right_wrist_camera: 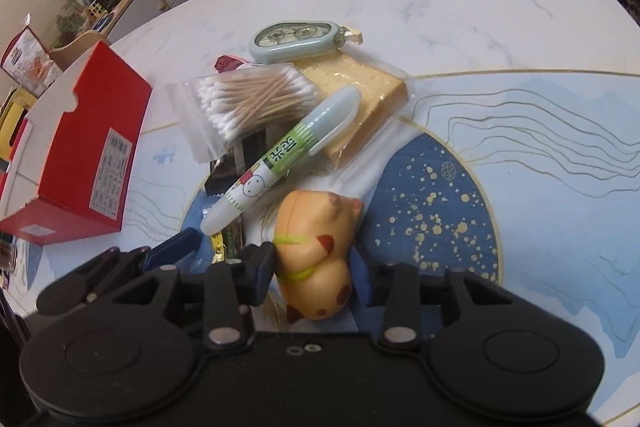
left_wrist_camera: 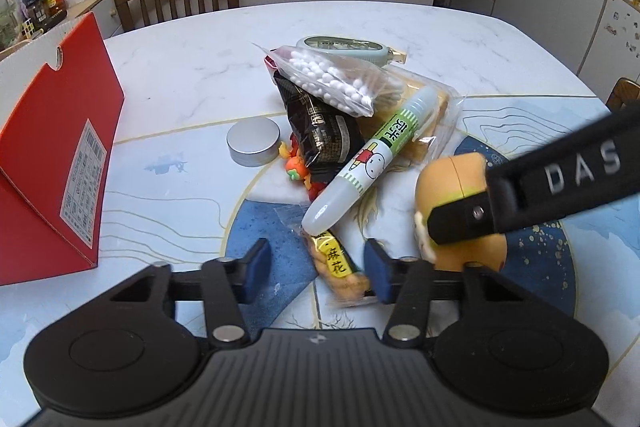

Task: Organize objects
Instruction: 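Grasp the yellow snack packet with the left tool while the right tool grasps the orange cat figurine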

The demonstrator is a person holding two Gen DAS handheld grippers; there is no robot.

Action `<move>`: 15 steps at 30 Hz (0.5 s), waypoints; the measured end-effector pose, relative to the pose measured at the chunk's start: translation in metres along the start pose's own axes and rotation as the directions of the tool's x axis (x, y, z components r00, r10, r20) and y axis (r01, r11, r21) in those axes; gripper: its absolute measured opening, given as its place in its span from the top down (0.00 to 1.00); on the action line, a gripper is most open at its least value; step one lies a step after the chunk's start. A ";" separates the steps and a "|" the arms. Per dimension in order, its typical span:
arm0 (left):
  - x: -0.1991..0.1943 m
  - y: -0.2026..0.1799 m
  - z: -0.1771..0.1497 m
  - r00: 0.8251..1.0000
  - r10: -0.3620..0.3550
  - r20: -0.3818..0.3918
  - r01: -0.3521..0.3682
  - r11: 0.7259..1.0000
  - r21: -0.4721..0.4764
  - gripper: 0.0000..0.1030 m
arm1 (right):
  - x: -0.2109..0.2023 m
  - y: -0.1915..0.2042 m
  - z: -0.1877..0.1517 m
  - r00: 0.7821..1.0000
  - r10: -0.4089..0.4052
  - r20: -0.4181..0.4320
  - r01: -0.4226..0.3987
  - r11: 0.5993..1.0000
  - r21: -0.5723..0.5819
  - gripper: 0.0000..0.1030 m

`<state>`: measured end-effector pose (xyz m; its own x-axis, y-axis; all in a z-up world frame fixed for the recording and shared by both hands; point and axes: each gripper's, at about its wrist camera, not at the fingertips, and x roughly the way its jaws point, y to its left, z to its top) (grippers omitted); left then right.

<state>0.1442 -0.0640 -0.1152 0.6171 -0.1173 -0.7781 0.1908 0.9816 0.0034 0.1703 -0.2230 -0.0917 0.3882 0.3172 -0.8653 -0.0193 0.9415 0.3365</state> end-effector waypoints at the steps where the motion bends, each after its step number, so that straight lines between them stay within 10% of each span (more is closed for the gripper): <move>1: -0.001 0.001 0.000 1.000 -0.002 -0.001 0.002 1.000 -0.004 0.64 | -0.001 0.000 -0.001 1.000 0.000 0.001 0.000 1.000 -0.002 0.62; 15: -0.024 0.030 -0.019 0.999 -0.026 -0.042 0.023 0.997 -0.076 0.83 | -0.022 -0.004 -0.020 0.999 0.042 -0.004 -0.042 0.999 -0.018 0.63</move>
<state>0.1206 -0.0292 -0.1083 0.5794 -0.1366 -0.8035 0.1460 0.9873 -0.0625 0.1433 -0.2314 -0.0818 0.3829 0.3571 -0.8520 -0.0523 0.9292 0.3660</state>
